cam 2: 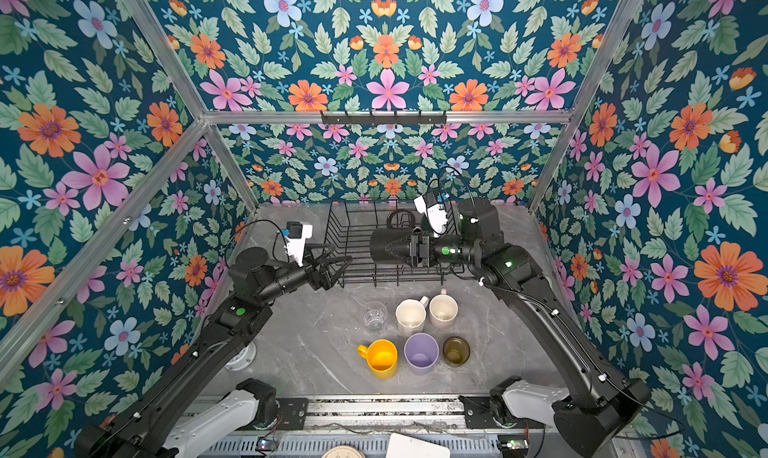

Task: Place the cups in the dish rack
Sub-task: 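Carry the black mug over the rack beside the green mug while the left arm withdraws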

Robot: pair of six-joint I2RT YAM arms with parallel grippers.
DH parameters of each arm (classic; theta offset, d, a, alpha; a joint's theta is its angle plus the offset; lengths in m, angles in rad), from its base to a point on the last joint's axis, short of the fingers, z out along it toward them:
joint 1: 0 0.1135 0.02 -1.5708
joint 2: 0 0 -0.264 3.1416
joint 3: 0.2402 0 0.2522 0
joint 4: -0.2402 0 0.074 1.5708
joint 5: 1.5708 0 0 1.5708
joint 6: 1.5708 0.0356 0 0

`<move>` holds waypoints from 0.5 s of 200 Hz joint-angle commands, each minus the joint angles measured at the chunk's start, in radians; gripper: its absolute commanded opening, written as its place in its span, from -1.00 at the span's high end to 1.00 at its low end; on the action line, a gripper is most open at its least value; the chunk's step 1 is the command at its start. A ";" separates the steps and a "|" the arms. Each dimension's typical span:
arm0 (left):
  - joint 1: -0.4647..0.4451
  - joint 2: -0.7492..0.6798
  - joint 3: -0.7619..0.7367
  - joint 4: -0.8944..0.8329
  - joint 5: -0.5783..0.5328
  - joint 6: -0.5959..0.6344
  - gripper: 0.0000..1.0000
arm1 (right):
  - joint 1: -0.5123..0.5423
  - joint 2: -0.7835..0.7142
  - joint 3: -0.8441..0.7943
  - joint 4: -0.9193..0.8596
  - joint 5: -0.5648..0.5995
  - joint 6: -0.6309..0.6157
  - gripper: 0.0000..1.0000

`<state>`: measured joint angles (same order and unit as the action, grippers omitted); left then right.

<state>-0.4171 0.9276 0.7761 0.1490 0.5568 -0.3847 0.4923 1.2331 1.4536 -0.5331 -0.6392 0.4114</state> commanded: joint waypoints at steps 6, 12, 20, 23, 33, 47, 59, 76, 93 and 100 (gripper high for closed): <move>0.003 -0.039 -0.001 -0.093 -0.273 0.032 -0.94 | -0.003 0.055 0.086 -0.128 0.126 -0.098 1.00; 0.003 -0.049 0.000 -0.110 -0.330 0.031 -0.95 | -0.008 0.077 0.110 -0.155 0.147 -0.101 1.00; 0.003 -0.060 0.002 -0.135 -0.401 0.030 -0.96 | -0.012 0.107 0.141 -0.191 0.179 -0.104 1.00; 0.003 -0.064 0.003 -0.144 -0.439 0.029 -0.96 | -0.013 0.118 0.151 -0.201 0.192 -0.106 1.00; 0.003 -0.077 0.006 -0.171 -0.513 0.025 -0.97 | -0.012 0.150 0.179 -0.225 0.231 -0.115 1.00; 0.003 -0.096 0.005 -0.198 -0.590 0.023 -0.98 | -0.013 0.195 0.214 -0.248 0.290 -0.125 1.00; 0.003 -0.110 0.006 -0.223 -0.646 0.018 -0.99 | -0.012 0.236 0.245 -0.267 0.344 -0.134 1.00; 0.003 -0.127 0.003 -0.251 -0.699 0.020 -0.99 | -0.014 0.301 0.305 -0.297 0.413 -0.142 1.00; 0.002 -0.143 0.002 -0.278 -0.740 0.014 -0.99 | -0.012 0.362 0.355 -0.313 0.464 -0.143 1.00; 0.002 -0.149 0.001 -0.286 -0.753 0.012 -0.99 | -0.014 0.386 0.373 -0.319 0.482 -0.145 1.00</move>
<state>-0.4160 0.7952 0.7765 -0.0898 -0.0765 -0.3679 0.4786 1.5631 1.7714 -0.8497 -0.2699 0.2863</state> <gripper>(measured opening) 0.997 0.798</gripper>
